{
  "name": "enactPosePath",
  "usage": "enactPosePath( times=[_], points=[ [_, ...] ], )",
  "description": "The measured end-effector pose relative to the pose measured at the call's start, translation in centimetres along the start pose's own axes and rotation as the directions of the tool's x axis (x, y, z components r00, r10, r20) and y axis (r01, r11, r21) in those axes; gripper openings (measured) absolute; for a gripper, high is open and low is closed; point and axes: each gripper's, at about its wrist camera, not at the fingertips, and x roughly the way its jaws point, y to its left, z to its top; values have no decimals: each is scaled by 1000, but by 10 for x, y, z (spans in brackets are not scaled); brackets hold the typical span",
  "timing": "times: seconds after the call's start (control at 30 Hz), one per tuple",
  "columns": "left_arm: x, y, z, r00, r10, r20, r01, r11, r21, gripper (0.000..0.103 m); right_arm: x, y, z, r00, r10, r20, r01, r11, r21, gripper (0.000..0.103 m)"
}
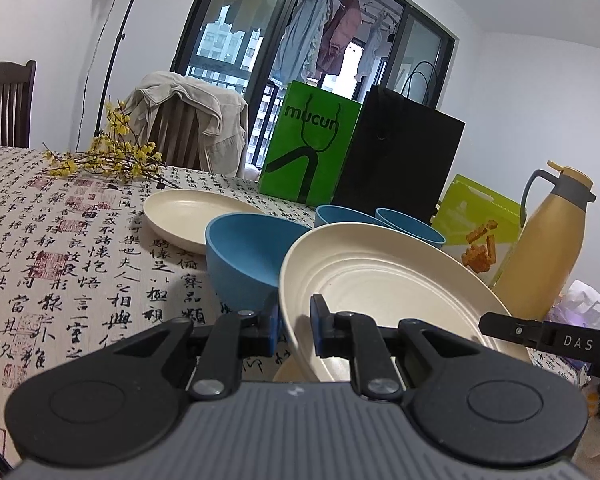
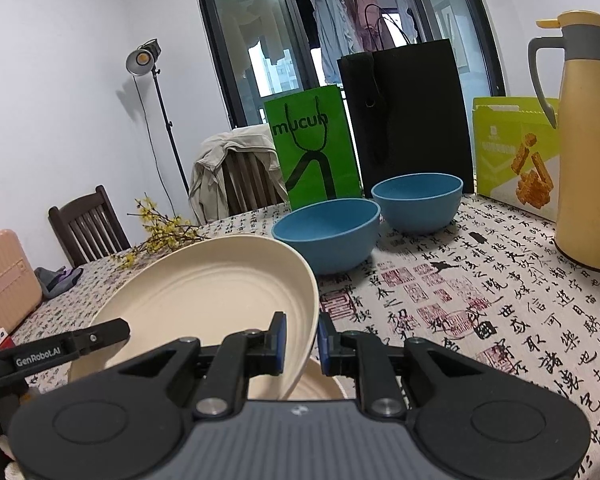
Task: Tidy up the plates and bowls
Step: 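Bring the held cream plate over the first cream plate with both grippers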
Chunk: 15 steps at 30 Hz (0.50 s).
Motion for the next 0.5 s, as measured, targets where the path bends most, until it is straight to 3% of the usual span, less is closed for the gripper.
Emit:
enactPosePath(
  times=[0.5],
  points=[
    [-5,-4,-15,1000,-3,-30,3,1000,13,16,-1,-6,-16,999,-16,-44,16,1000,2,16]
  ],
)
